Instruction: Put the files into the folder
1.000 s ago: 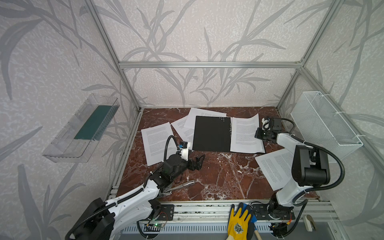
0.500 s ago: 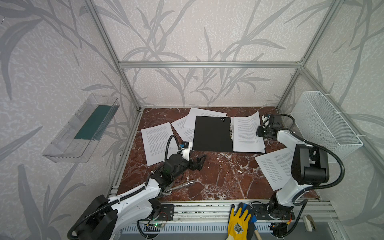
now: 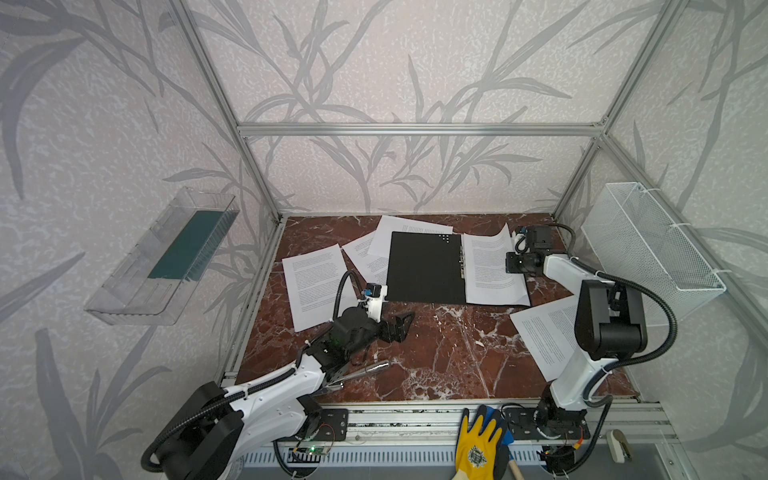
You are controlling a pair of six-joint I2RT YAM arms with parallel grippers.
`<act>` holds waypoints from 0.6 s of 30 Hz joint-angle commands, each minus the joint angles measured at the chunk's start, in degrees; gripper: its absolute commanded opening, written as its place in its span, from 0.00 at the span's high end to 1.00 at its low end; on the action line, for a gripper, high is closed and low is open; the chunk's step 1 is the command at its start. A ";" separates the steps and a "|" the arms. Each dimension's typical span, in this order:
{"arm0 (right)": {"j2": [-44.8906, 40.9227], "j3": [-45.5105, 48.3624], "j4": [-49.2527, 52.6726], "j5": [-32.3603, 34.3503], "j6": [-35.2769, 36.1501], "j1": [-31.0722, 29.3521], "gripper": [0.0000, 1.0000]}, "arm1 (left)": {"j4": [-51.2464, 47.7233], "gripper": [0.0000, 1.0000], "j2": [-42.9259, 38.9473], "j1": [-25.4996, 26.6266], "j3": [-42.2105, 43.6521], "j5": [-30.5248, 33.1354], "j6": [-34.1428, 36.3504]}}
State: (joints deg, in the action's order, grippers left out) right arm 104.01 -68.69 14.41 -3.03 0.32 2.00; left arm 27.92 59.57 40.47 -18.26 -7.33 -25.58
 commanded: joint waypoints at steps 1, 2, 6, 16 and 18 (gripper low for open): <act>0.93 -1.90 1.80 2.34 0.74 0.37 1.00 | 1.95 0.01 0.46 0.06 -1.21 -0.62 -0.11; 1.02 -1.90 1.58 3.17 0.57 0.37 1.00 | 1.89 0.01 0.54 0.06 -1.20 -0.68 -0.12; 1.20 -2.21 1.50 4.70 0.09 0.55 1.00 | 2.12 0.01 1.14 0.05 -1.25 -0.69 -0.15; 0.69 -1.37 0.26 3.43 -0.32 0.75 1.00 | 2.47 0.01 2.27 0.06 -1.62 -1.89 -0.49; 0.70 -1.45 0.35 3.04 -0.32 0.81 1.00 | 2.40 0.01 2.22 0.10 -1.62 -1.98 -0.56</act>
State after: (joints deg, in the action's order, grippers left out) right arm 104.33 -69.38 14.94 0.97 0.27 2.57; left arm 28.75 61.60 40.47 -18.39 -8.75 -25.71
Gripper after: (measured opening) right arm 0.049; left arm 0.991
